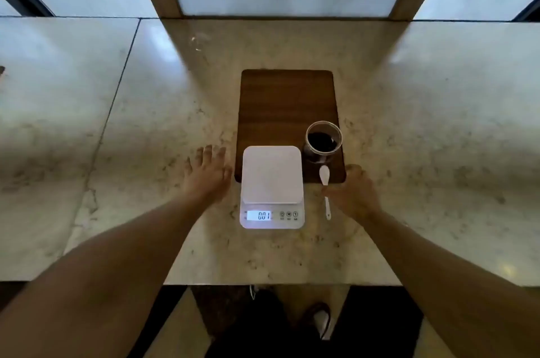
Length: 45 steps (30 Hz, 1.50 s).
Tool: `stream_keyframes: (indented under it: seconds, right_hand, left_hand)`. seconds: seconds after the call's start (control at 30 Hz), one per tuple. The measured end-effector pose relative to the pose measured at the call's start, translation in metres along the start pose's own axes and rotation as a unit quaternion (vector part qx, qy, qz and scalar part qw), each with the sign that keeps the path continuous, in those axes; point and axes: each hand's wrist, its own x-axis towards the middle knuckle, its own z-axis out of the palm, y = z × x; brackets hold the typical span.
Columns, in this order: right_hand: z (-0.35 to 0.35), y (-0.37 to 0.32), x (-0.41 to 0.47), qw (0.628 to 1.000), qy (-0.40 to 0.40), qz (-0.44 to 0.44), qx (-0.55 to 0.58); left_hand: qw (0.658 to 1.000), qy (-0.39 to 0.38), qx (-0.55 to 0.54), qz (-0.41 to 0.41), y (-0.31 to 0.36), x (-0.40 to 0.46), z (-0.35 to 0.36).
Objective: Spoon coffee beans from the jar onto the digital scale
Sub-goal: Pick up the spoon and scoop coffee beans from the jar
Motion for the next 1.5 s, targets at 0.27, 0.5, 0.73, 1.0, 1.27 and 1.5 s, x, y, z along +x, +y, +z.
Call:
stream_keyframes:
  seconds: [0.27, 0.5, 0.73, 1.0, 1.27, 1.5]
  right_hand:
    - [0.025, 0.017, -0.015, 0.997, -0.049, -0.020, -0.053]
    - [0.030, 0.019, -0.011, 0.994, -0.076, -0.027, -0.068]
    - [0.028, 0.032, -0.015, 0.994, -0.048, -0.096, -0.007]
    - [0.007, 0.015, -0.014, 0.983, -0.041, -0.177, 0.036]
    - [-0.023, 0.003, 0.004, 0.969, 0.093, -0.218, 0.066]
    - [-0.033, 0.005, 0.016, 0.966, 0.152, -0.203, 0.042]
  left_hand:
    - [0.997, 0.021, 0.045, 0.055, -0.004, 0.004, 0.027]
    - [0.997, 0.060, 0.033, 0.048, 0.004, 0.010, 0.038]
    - [0.997, 0.069, 0.031, 0.018, 0.002, 0.017, 0.036]
    - [0.997, 0.073, 0.025, 0.025, 0.013, 0.032, 0.035]
    - [0.992, 0.119, 0.022, 0.028, 0.010, 0.030, 0.041]
    - [0.992, 0.122, 0.017, 0.024, 0.013, 0.029, 0.036]
